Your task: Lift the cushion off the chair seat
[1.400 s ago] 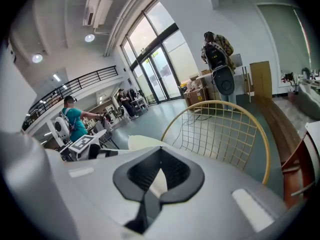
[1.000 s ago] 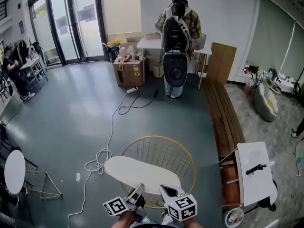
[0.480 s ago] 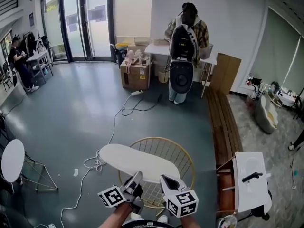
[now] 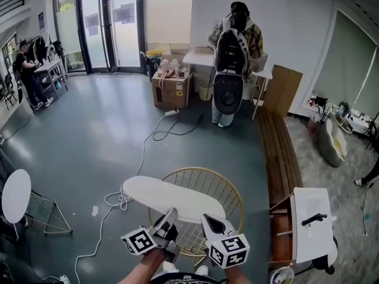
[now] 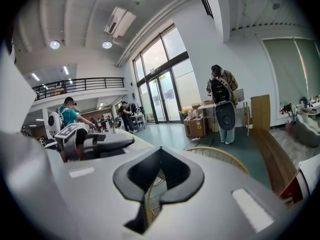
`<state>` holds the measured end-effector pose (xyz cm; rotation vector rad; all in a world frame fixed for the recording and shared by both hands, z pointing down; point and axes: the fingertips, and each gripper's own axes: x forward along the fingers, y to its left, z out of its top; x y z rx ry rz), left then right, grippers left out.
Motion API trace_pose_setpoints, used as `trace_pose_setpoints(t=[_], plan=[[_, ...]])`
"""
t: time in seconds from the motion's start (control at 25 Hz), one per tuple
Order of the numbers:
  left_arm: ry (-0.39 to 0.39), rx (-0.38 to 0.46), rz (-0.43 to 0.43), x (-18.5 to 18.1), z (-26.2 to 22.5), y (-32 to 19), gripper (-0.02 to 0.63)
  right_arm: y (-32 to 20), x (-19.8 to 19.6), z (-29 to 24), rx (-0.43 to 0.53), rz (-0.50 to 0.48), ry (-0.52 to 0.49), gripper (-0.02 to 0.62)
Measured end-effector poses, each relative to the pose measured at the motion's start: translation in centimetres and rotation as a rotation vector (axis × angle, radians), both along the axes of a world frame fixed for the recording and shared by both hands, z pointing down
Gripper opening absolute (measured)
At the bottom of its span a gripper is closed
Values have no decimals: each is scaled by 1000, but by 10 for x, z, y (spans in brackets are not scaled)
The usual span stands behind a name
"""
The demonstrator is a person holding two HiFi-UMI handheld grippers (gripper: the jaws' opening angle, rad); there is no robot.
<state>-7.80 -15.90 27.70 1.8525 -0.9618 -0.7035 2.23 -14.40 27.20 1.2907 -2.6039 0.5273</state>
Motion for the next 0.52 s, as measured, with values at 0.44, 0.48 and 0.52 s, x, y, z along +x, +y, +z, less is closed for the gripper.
trace_pose_setpoints(t=[0.44, 0.48, 0.52], plan=[[-21, -22, -5, -4, 7, 4, 35, 2, -4, 3, -9, -2, -12, -2], [-31, -29, -8, -5, 9, 5, 35, 3, -3, 3, -9, -2, -12, -2], [-40, -35, -10, -5, 10, 7, 35, 4, -1, 3, -10, -2, -12, -2]])
